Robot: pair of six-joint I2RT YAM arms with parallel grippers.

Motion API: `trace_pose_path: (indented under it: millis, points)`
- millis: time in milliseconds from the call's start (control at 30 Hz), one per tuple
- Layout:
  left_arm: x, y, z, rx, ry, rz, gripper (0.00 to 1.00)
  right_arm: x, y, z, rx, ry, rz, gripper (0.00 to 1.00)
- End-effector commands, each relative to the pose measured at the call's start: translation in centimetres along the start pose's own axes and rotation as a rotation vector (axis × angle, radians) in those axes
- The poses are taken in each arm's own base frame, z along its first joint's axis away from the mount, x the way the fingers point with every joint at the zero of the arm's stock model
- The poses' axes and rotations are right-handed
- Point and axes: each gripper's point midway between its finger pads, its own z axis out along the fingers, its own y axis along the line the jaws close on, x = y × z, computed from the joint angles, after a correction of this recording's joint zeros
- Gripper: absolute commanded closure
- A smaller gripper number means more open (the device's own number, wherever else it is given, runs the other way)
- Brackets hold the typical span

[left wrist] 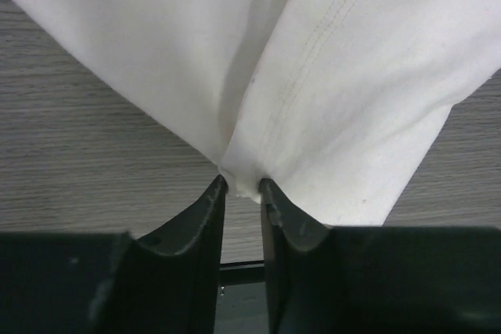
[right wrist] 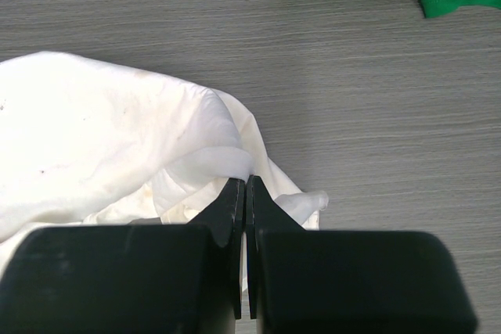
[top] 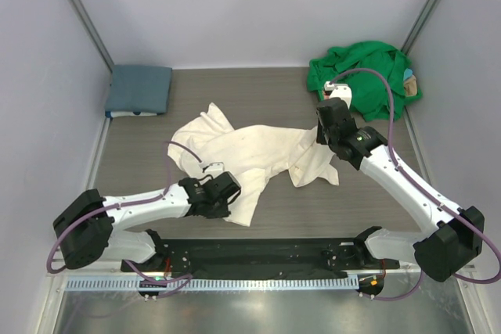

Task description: Fold and stack the t-shirts

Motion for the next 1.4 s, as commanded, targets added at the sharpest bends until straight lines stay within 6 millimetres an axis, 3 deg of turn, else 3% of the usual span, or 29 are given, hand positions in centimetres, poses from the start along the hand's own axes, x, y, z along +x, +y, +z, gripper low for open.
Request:
trace_pose_path:
  millis: [0,100,267,333,400,433,533,567,600,667,700,767,800,833,900,933,1033,1067,1100,1267,1367]
  points:
    - [-0.4,-1.3,0.2,0.039,-0.015,-0.005,0.76,-1.2,0.1,-0.3,-0.011,-0.048,0.032,0.99]
    - [-0.5,-1.4,0.1,0.041,-0.015,-0.007,0.99,-1.3,0.1,-0.3,-0.009,-0.05,0.035,0.99]
    - [-2.3,-1.0,-1.8,0.002,-0.065,0.021,1.0,-1.2,0.1,-0.3,-0.011,-0.048,0.035,0.99]
    - [-3.7,0.0,-3.6,-0.033,-0.115,0.057,1.0,-1.6,0.3,-0.8,-0.03,-0.061,0.051,0.99]
    - [-6.3,-0.9,-7.2,0.025,-0.214,0.045,1.0,-2.4,0.8,-2.0,-0.079,-0.081,0.082,0.99]
    - [-7.3,0.0,-8.6,0.008,-0.273,0.066,1.0,-2.8,0.9,-2.6,-0.1,-0.095,0.1,0.99]
    - [-10.6,0.2,-14.5,0.114,-0.43,0.063,1.0,-4.4,0.8,-5.5,-0.161,-0.151,0.165,0.99]
    - [-11.6,0.7,-16.0,0.115,-0.483,0.074,1.0,-5.4,0.3,-7.4,-0.192,-0.2,0.196,0.99]
    - [-13.1,0.3,-19.0,0.167,-0.542,0.08,1.0,-5.8,0.3,-8.4,-0.217,-0.222,0.209,0.99]
    - [-14.6,2.4,-22.2,0.124,-0.626,0.15,1.0,-6.8,0.2,-10.8,-0.286,-0.288,0.225,0.99]
    - [-15.9,2.7,-25.5,0.154,-0.686,0.143,1.0,-7.6,-0.4,-13.0,-0.331,-0.349,0.233,0.99]
    - [-17.1,4.6,-28.4,0.108,-0.754,0.199,1.0,-8.4,-0.3,-15.5,-0.409,-0.419,0.211,0.99]
    - [-17.6,5.0,-29.8,0.109,-0.781,0.219,1.0,-8.9,-0.9,-17.7,-0.449,-0.478,0.211,0.99]
    - [-18.6,5.1,-32.6,0.153,-0.837,0.199,1.0,-9.1,-0.9,-18.8,-0.482,-0.505,0.197,0.99]
    - [-19.7,5.7,-35.1,0.147,-0.906,0.259,1.0,-9.7,-0.8,-21.4,-0.556,-0.563,0.157,0.99]
    - [-20.5,5.8,-37.5,0.176,-0.966,0.251,1.0,-9.8,-1.0,-22.6,-0.579,-0.592,0.146,0.99]
    - [-22.3,7.0,-40.8,0.109,-1.056,0.298,1.0,-10.7,-1.3,-25.8,-0.641,-0.653,0.102,0.99]
    - [-22.8,7.4,-42.7,0.122,-1.098,0.282,1.0,-11.0,-1.5,-26.7,-0.654,-0.672,0.094,0.99]
    - [-23.2,7.4,-43.5,0.125,-1.119,0.287,1.0,-11.6,-1.8,-28.8,-0.687,-0.719,0.07,0.99]
    - [-25.0,6.8,-49.2,0.175,-1.286,0.376,1.0,-13.4,-5.0,-35.9,-0.694,-0.943,0.027,0.99]
    - [-26.4,6.0,-51.6,0.15,-1.365,0.432,1.0,-14.5,-6.6,-37.6,-0.618,-1.028,-0.002,0.99]
